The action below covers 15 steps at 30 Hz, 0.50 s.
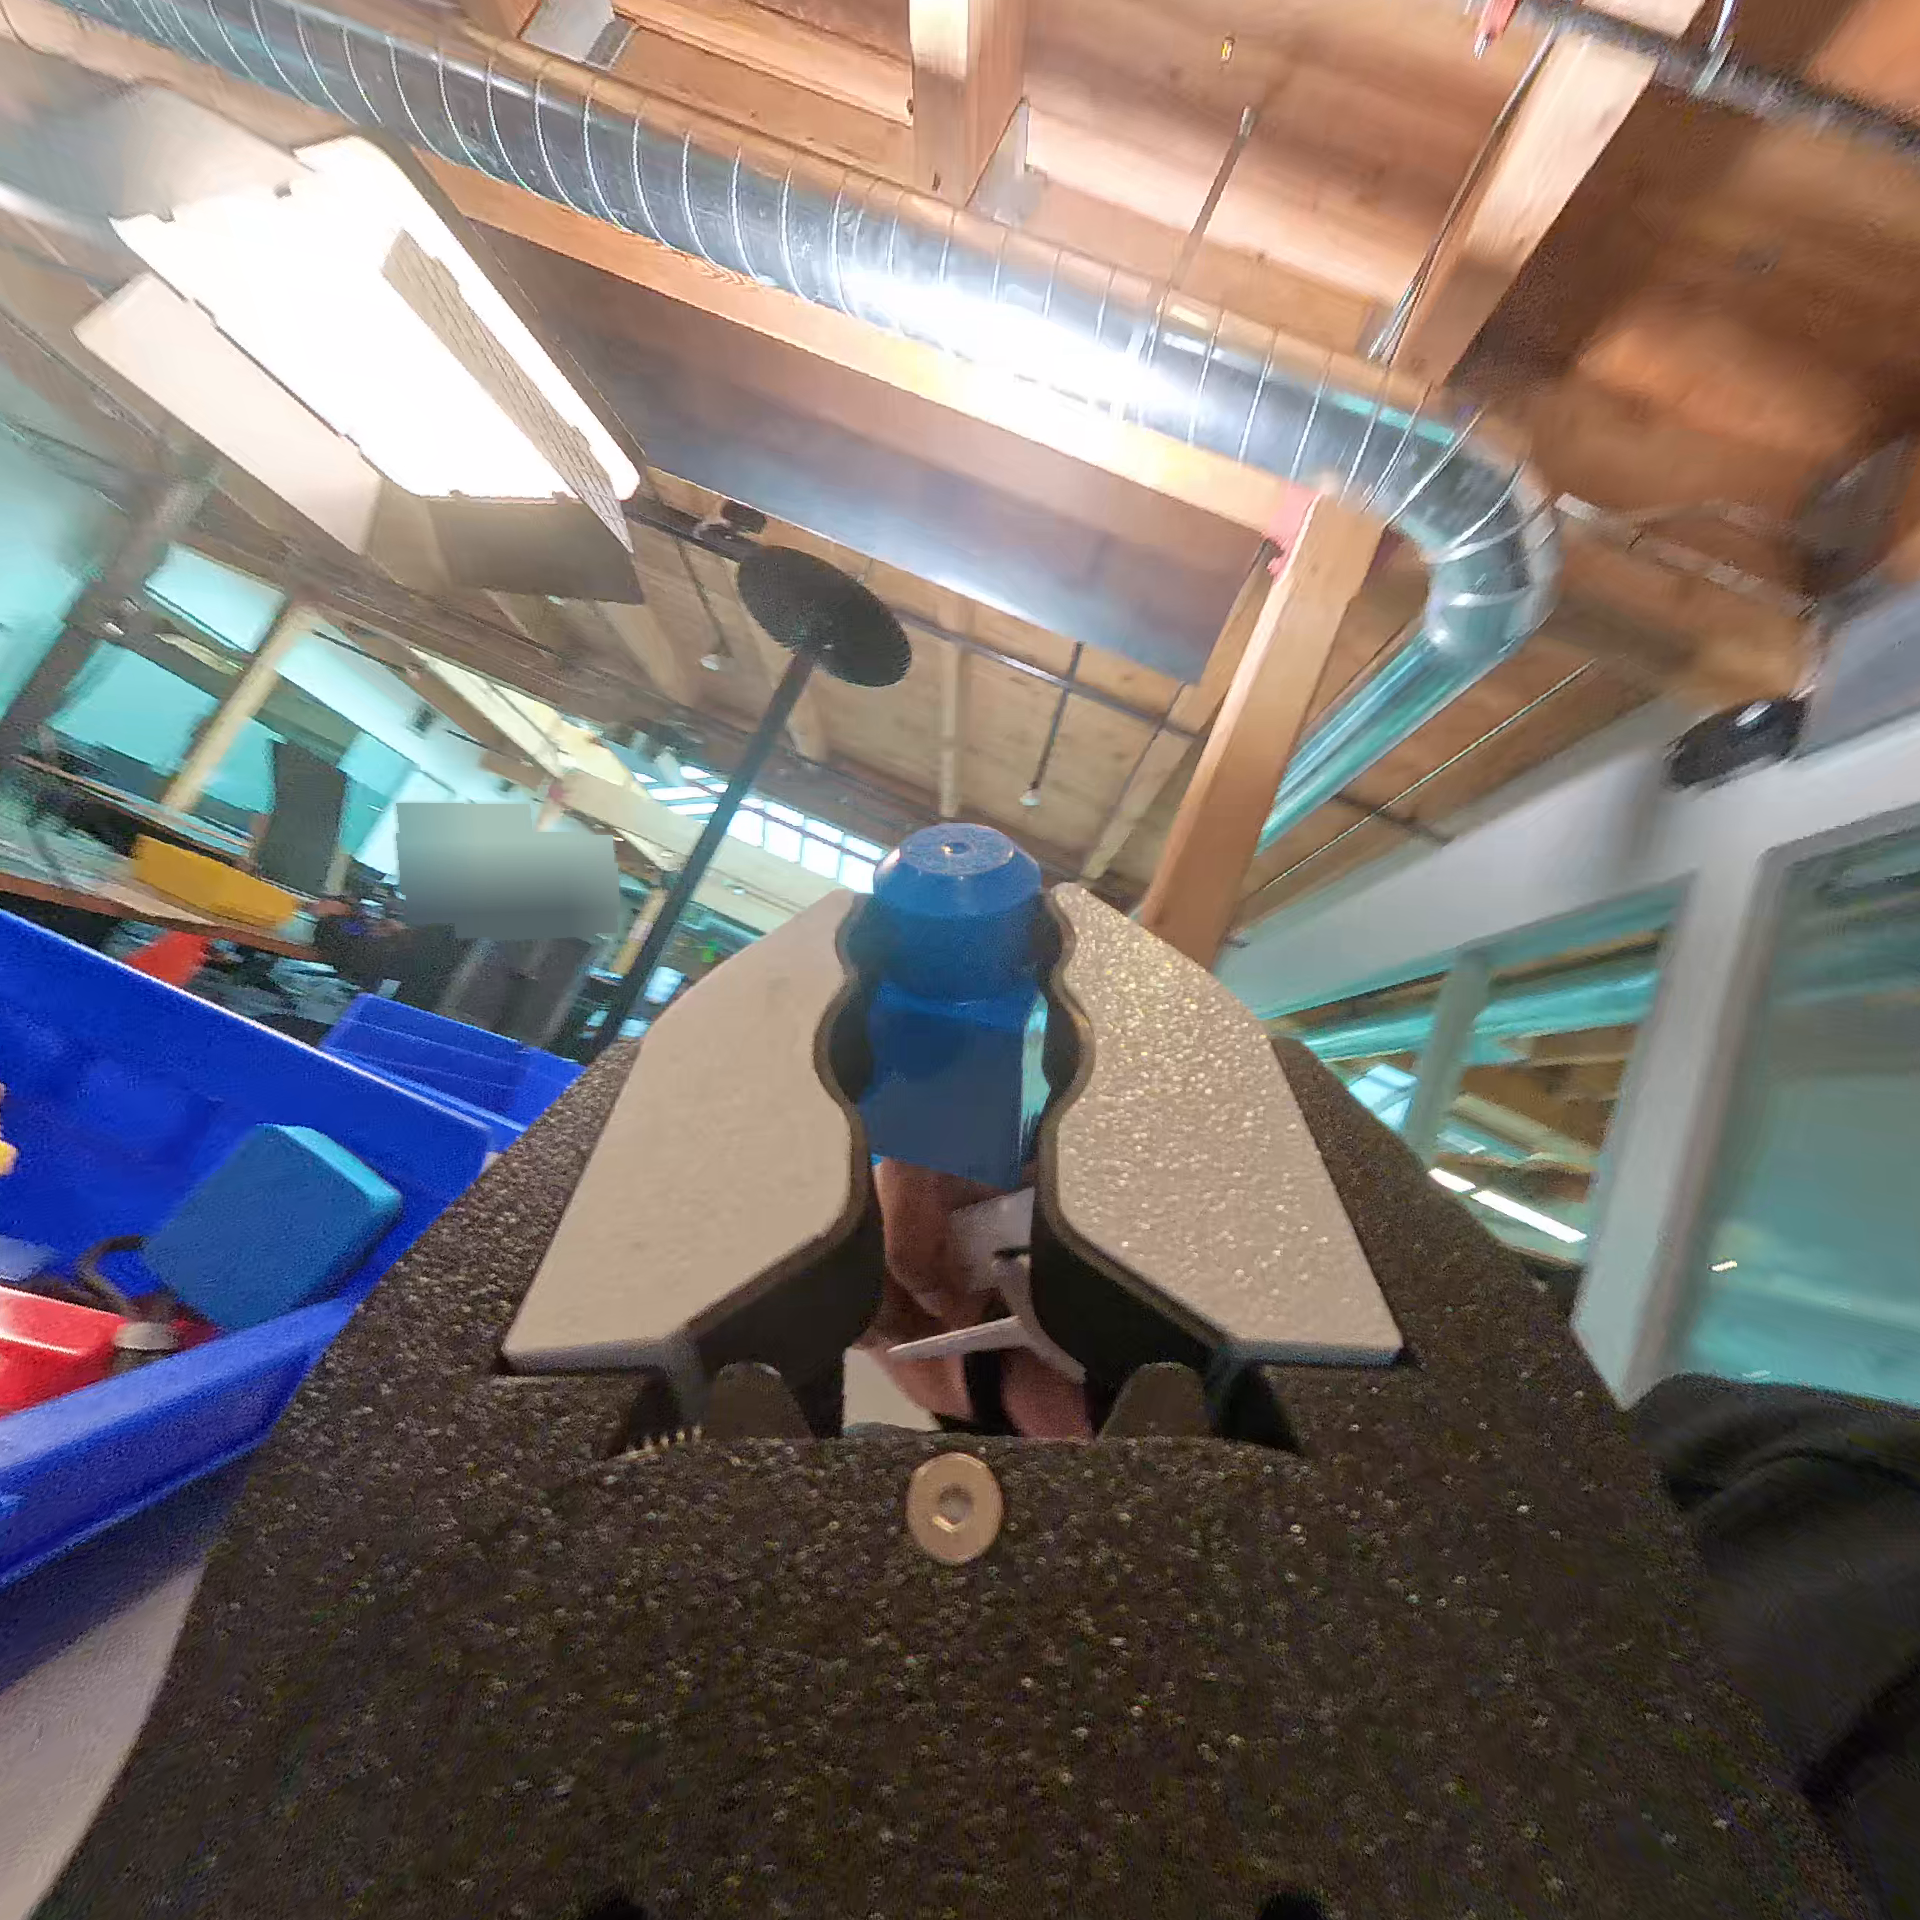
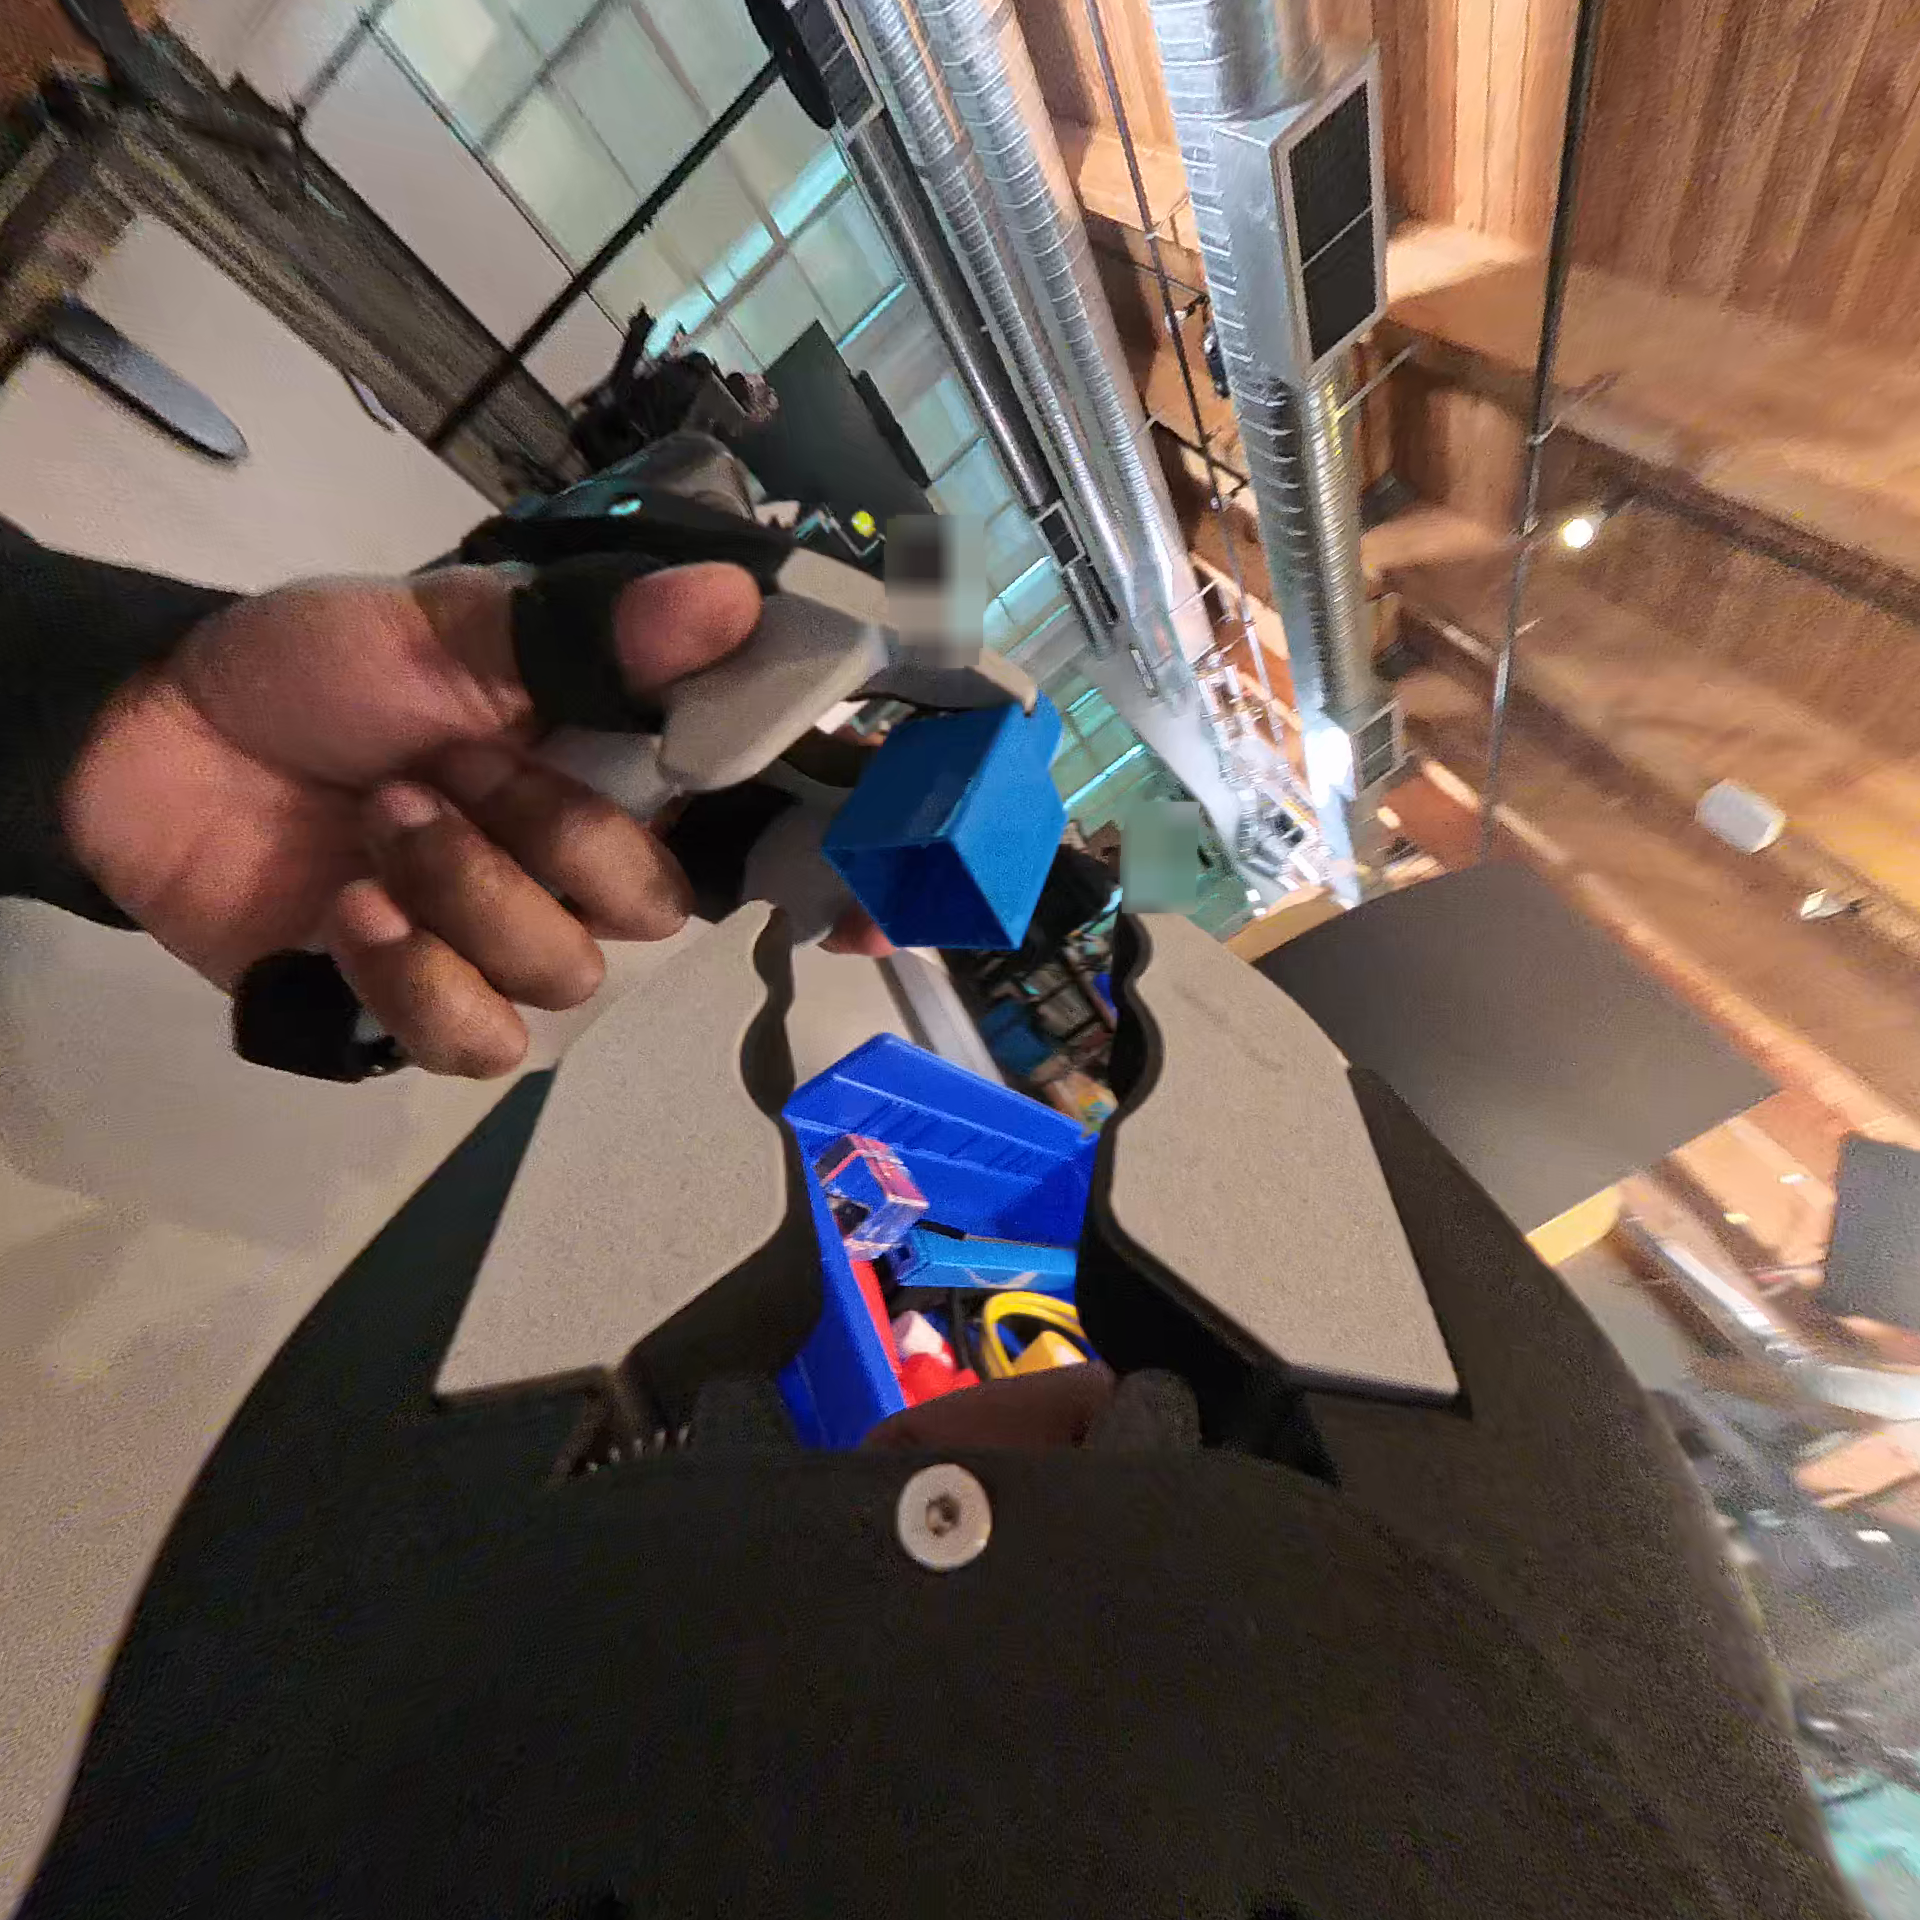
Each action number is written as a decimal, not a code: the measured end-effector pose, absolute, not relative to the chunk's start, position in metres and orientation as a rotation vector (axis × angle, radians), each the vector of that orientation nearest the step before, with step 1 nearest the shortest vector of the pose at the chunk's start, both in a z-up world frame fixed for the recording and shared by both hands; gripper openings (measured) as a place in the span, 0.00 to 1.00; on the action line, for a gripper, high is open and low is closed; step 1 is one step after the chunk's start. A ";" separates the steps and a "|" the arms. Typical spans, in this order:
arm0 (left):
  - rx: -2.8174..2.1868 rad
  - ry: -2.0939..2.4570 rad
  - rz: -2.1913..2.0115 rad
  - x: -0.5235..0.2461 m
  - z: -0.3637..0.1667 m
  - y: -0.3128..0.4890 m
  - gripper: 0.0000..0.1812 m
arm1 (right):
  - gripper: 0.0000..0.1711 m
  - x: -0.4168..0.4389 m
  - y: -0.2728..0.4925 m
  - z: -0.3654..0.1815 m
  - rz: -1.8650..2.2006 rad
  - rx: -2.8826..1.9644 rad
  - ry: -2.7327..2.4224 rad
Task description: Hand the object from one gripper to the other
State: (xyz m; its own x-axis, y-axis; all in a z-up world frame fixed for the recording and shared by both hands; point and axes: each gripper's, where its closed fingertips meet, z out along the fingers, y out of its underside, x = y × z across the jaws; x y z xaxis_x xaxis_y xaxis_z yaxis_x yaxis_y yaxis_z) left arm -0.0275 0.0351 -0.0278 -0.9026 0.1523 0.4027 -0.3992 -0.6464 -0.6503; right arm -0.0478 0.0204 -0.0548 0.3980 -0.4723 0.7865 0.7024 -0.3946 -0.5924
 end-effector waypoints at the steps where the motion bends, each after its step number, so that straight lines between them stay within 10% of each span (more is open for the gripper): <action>1: 0.451 -1.086 2.516 -0.027 -0.028 0.035 0.16 | 0.36 -0.048 0.024 -0.056 -1.329 -1.506 -0.237; 15: 0.362 -1.121 2.338 -0.046 -0.031 0.018 0.17 | 0.23 -0.046 0.029 -0.048 -1.684 -1.398 -0.286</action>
